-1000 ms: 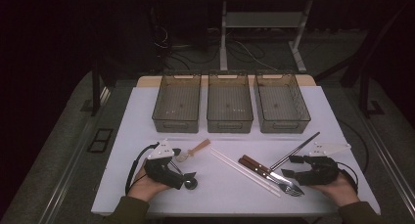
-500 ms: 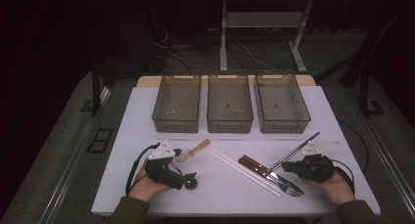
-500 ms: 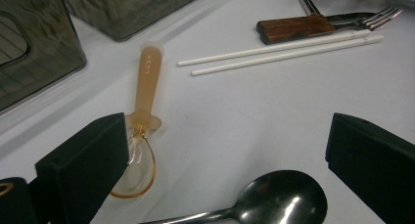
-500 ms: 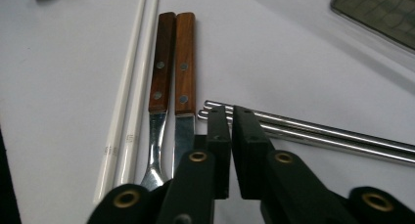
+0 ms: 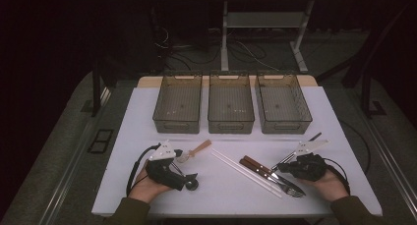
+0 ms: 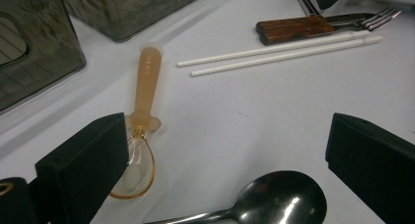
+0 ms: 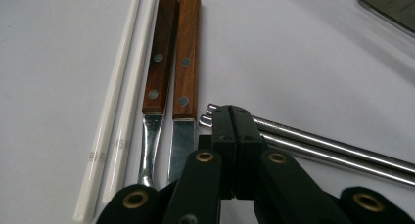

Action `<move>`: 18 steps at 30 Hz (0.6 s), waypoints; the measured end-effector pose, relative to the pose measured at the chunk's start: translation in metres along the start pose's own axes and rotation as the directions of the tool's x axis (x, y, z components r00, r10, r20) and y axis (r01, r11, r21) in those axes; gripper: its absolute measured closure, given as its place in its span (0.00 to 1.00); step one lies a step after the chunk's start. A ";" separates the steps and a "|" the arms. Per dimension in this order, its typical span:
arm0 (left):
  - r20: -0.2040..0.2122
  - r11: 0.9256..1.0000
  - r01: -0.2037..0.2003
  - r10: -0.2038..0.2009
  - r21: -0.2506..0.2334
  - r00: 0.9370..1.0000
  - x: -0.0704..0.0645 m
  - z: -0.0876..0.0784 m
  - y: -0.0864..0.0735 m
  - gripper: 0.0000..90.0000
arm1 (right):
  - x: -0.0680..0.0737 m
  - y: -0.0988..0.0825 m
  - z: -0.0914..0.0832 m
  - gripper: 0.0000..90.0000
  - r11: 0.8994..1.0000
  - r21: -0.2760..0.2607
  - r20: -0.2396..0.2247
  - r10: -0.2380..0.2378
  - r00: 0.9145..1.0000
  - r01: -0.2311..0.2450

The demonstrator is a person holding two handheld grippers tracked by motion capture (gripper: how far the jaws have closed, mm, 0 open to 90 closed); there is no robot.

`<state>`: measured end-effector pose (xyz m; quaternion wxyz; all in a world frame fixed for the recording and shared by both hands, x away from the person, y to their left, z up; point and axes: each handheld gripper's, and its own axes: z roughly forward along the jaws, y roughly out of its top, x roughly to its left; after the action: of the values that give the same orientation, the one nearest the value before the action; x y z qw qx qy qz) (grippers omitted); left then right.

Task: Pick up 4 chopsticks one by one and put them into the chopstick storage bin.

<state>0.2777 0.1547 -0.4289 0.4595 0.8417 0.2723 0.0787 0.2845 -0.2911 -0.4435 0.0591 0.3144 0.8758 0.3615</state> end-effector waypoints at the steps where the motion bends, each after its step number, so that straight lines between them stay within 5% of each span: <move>1: 0.000 1.000 0.000 0.000 0.001 1.000 0.000 0.000 0.000 0.01 | 0.000 0.000 0.001 1.00 1.000 0.004 0.002 -0.004 1.000 0.004; 18: 0.000 1.000 -0.002 0.002 0.005 1.000 0.000 0.000 0.000 0.01 | 0.001 0.008 0.012 1.00 0.999 0.027 0.003 -0.030 1.000 0.030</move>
<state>0.2778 0.1545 -0.4292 0.4571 0.8433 0.2717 0.0785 0.2915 -0.2790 -0.4473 0.0617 0.3024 0.8852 0.3483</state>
